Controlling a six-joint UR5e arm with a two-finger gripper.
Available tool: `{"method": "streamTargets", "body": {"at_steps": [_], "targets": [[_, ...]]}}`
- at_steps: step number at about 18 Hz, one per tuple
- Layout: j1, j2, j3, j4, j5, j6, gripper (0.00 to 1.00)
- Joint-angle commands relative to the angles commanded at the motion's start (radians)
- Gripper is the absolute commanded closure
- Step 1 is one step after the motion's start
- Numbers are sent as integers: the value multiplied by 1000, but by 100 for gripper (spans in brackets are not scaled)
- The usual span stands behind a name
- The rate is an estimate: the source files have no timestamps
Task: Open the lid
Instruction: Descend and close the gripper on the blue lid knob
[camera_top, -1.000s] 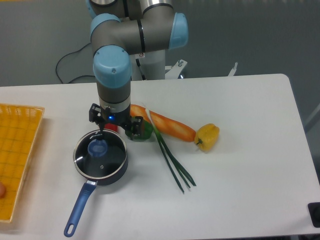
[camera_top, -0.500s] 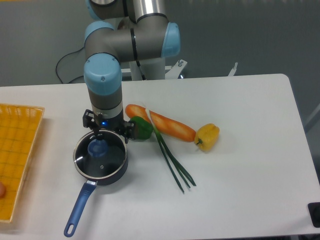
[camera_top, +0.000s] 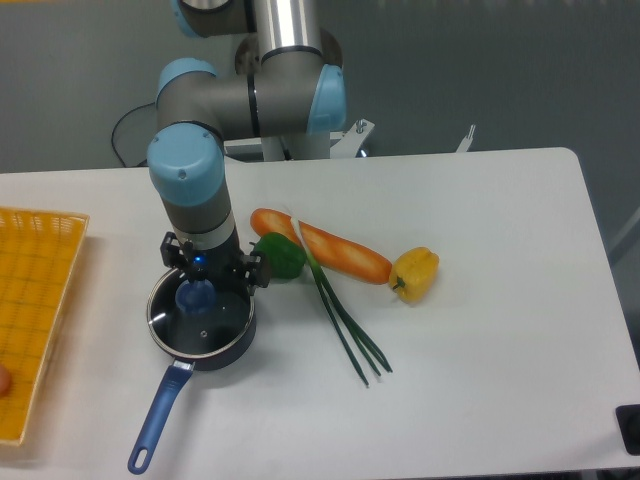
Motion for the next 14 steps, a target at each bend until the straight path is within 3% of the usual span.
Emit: {"method": "streamTargets", "body": {"at_steps": [14], "targets": [[-46, -48, 23, 2, 5, -46, 0]]}}
